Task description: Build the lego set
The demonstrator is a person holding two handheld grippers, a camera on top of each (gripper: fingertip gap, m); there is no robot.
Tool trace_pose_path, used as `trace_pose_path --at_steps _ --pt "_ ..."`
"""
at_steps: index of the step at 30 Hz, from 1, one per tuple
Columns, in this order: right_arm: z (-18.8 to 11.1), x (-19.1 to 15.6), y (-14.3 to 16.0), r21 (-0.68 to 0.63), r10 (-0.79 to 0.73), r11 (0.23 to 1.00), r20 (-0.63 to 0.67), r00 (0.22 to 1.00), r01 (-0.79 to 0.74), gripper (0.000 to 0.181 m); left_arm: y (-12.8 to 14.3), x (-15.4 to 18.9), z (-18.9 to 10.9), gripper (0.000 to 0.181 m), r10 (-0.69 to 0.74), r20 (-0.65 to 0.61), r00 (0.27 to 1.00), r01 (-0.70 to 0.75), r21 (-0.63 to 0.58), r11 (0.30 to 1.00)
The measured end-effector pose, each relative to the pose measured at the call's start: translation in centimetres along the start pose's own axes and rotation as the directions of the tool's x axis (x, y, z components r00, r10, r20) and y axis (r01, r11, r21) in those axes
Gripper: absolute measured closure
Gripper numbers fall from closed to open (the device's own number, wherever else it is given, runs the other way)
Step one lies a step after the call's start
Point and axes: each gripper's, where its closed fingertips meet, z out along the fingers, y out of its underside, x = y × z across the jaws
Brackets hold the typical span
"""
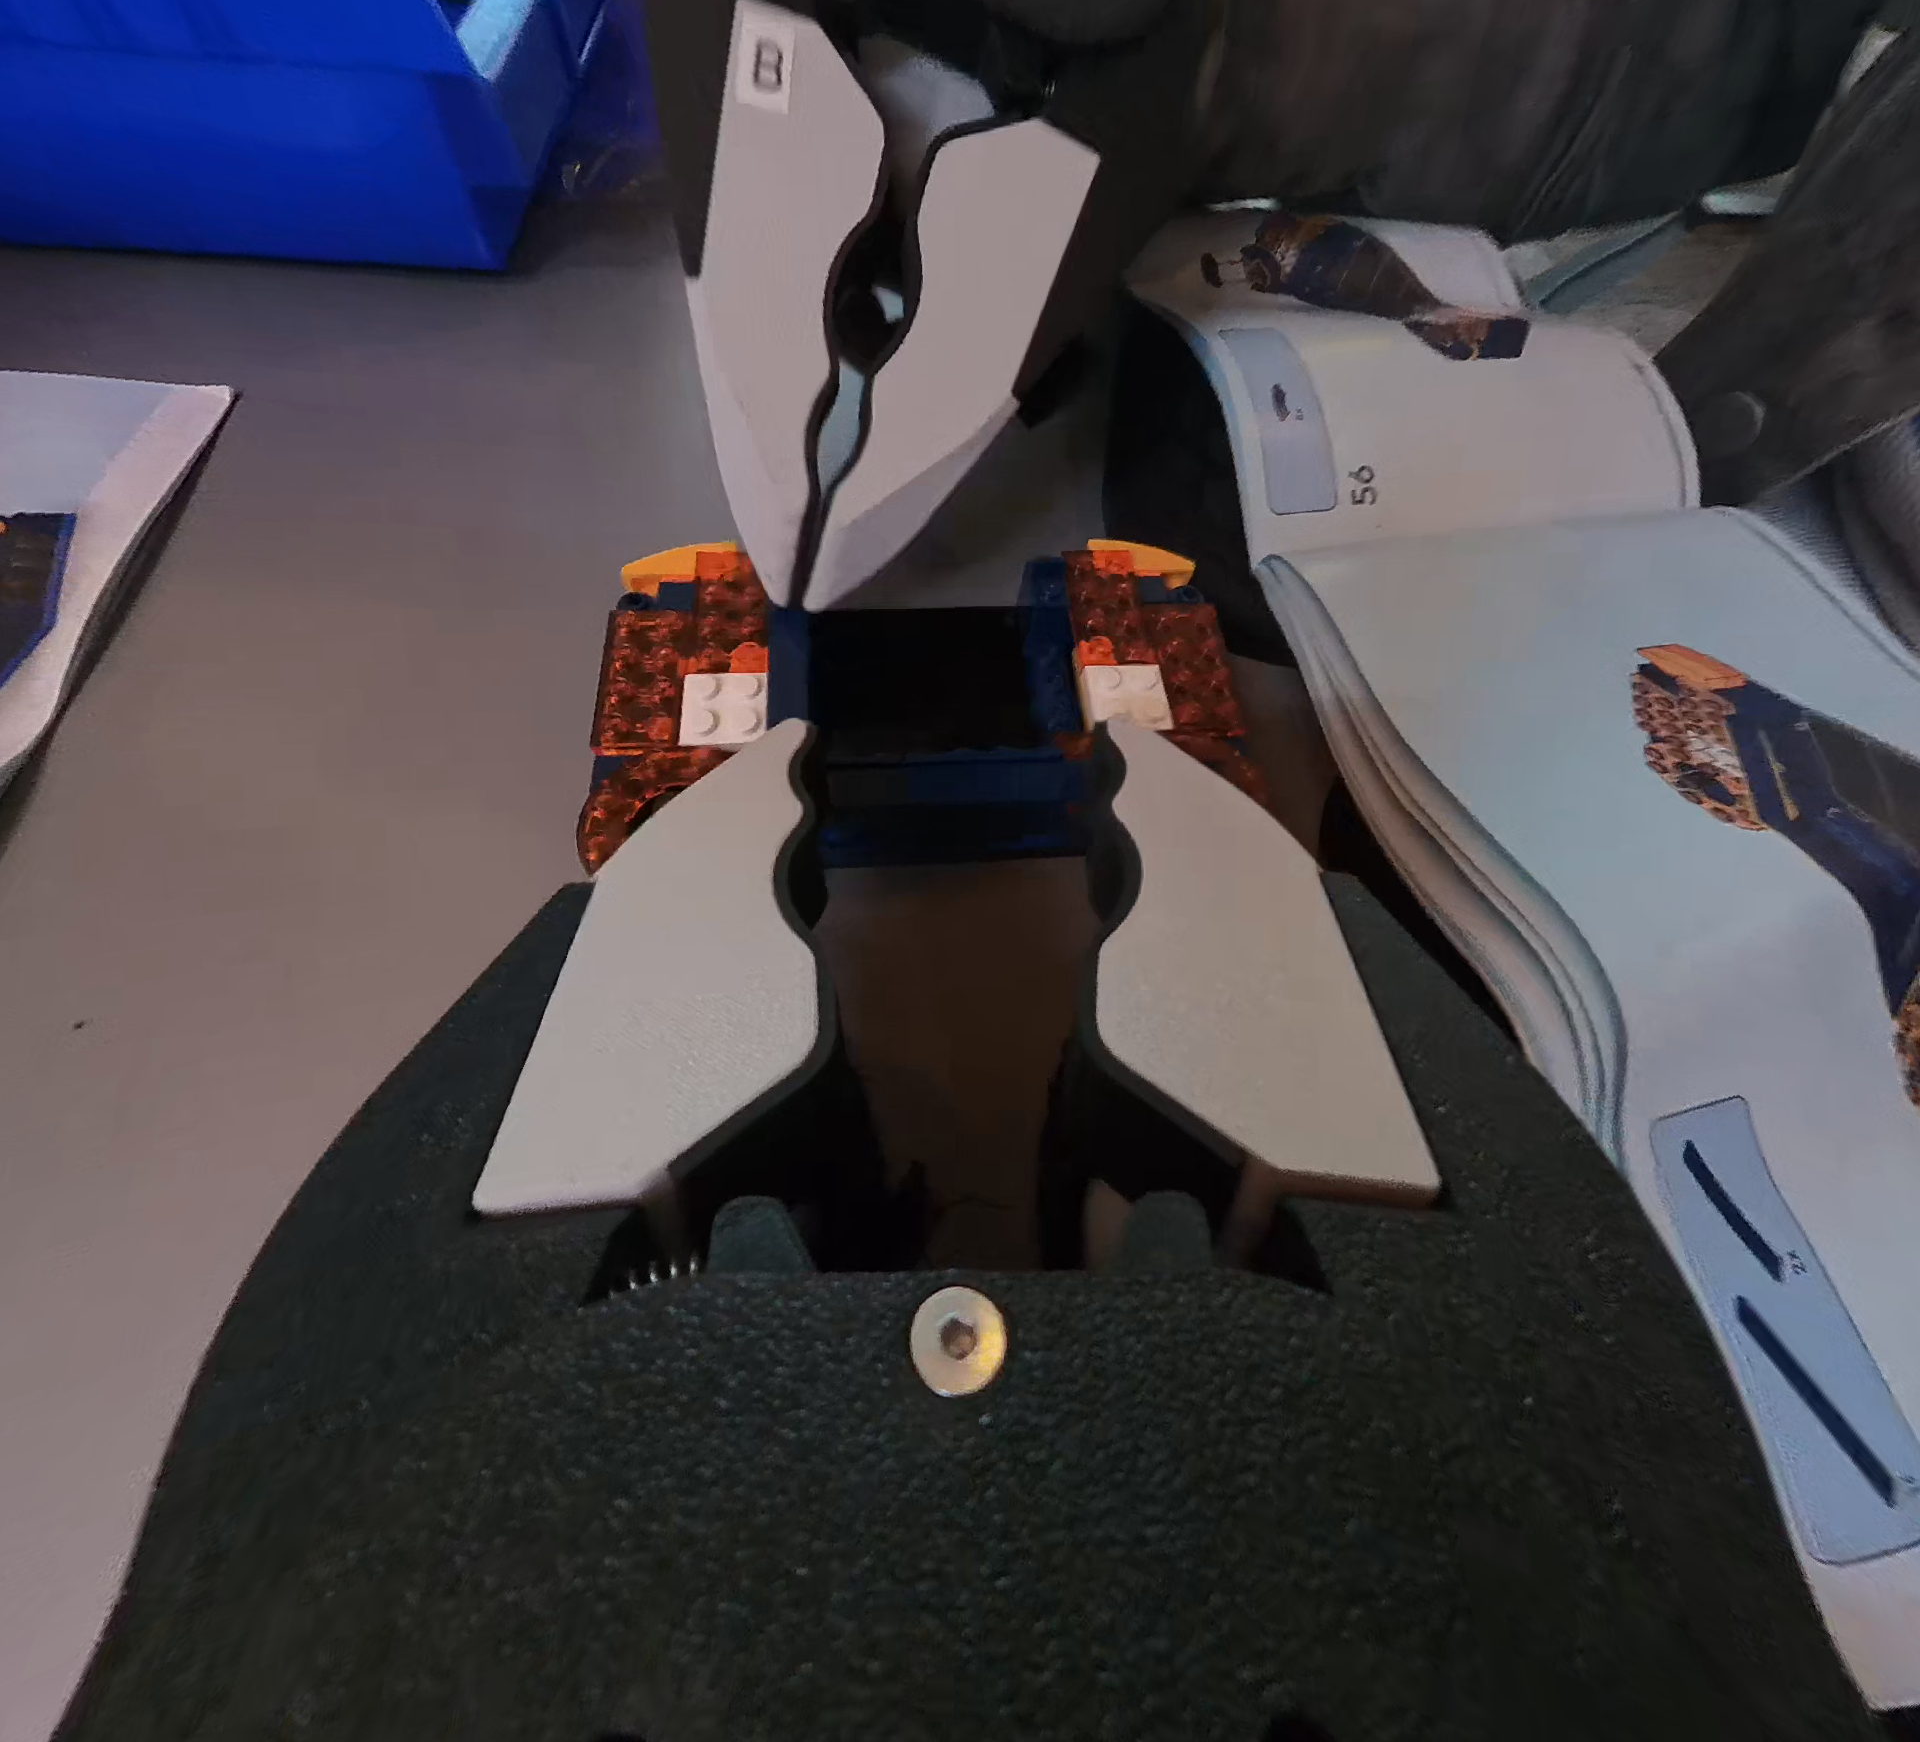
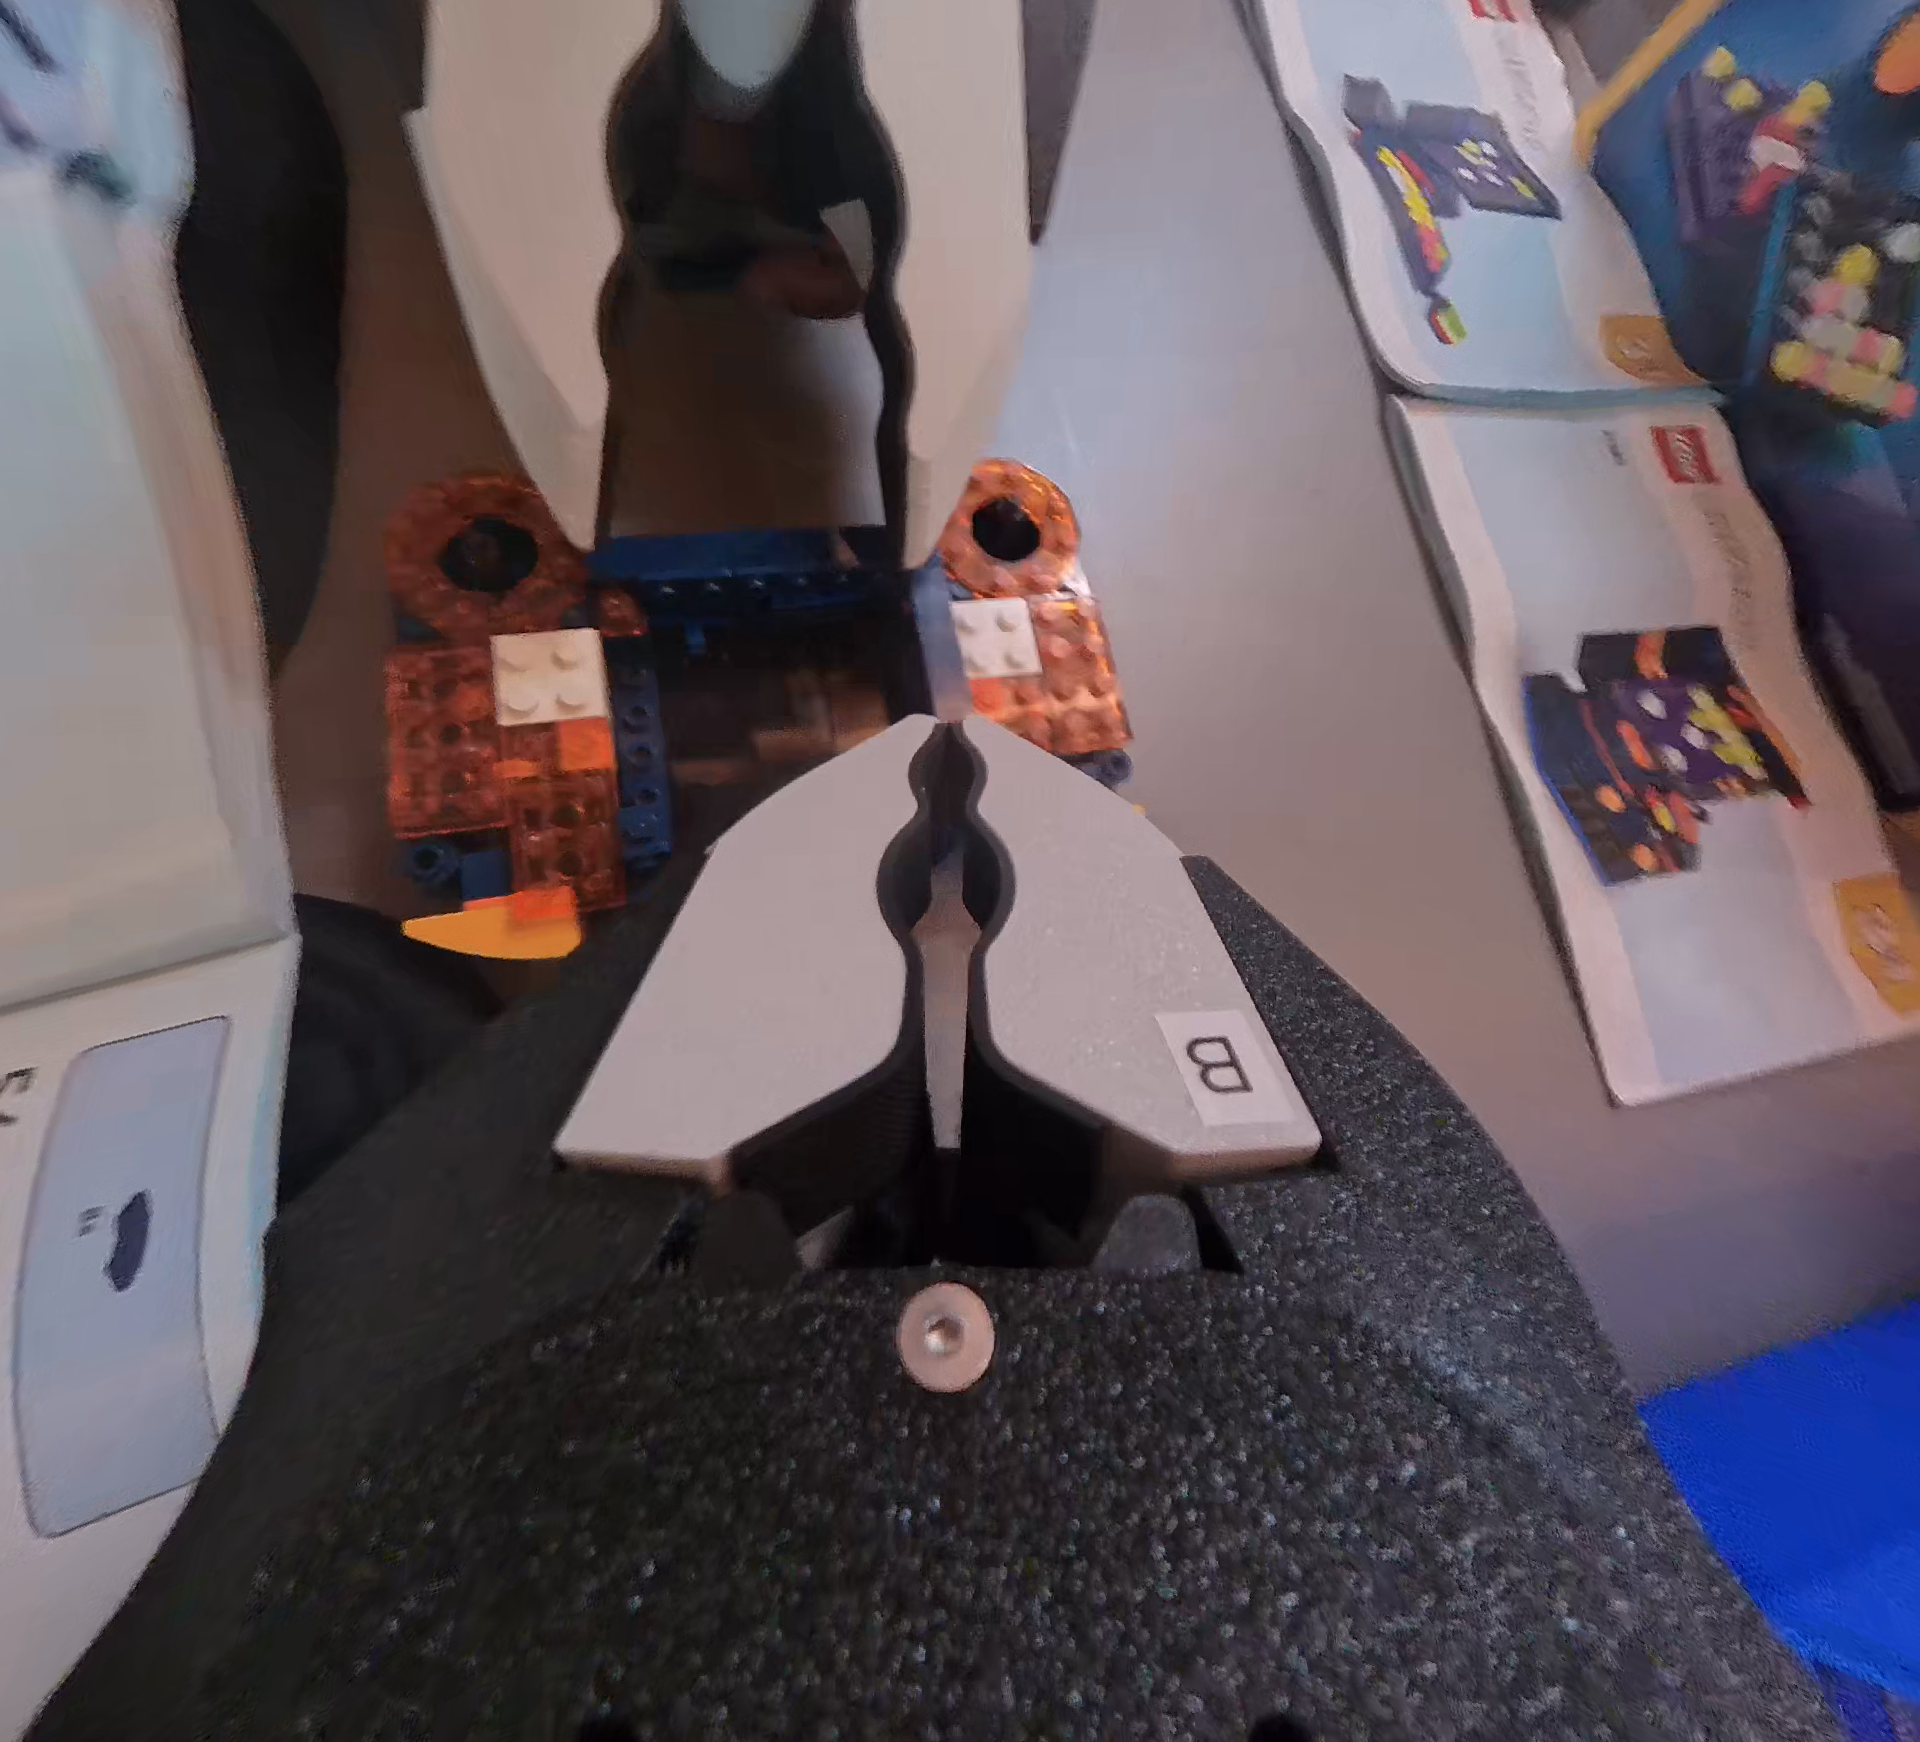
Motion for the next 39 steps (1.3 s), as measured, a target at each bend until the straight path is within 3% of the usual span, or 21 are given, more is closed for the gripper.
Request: trace_pose_path --at_steps 3,5,8,11,16,25,32,39 --pt "-0.2 0.6 -0.2 0.070 -0.015 0.997 -0.053 0.998 0.019 0.181 -2.6 1.1 -1.5 0.134 -0.007 -0.044 0.999 0.015 0.188 0.982" --pt "-1.4 0.9 -1.6 0.184 0.024 0.983 -0.049 0.998 -0.015 0.175 -4.0 1.0 -2.9 0.138 0.022 0.005 1.000 -0.022 0.277 0.960" --pt "-3.1 1.5 -3.4 0.342 0.133 0.931 0.006 0.991 -0.127 0.177 -5.2 -1.1 -4.7 0.153 0.050 0.211 0.976 -0.123 0.354 0.927" --pt "-3.4 1.8 -3.3 0.403 0.159 0.902 0.026 0.987 -0.156 0.181 -5.8 -3.2 -6.1 0.179 0.025 0.407 0.913 -0.209 0.415 0.886" --pt "-2.8 2.8 -2.5 0.377 0.170 0.915 -0.038 0.985 -0.144 0.181 -4.4 -4.7 -5.6 0.181 -0.006 0.469 0.883 -0.176 0.342 0.923" --pt "-2.2 2.5 -1.3 0.303 0.242 0.923 0.024 0.970 -0.238 0.181 -2.0 -4.6 -3.9 0.181 -0.131 0.350 0.928 0.051 0.228 0.972" --pt "-1.0 0.9 -0.8 0.187 0.127 0.974 0.005 0.992 -0.125 0.181 -1.3 -3.7 -1.0 0.181 -0.084 0.315 0.945 0.052 0.108 0.993" --pt "-0.1 0.5 -0.2 0.143 0.082 0.987 -0.012 0.997 -0.079 0.181 -0.1 -3.5 0.1 0.181 -0.030 0.317 0.948 0.033 -0.005 0.999"
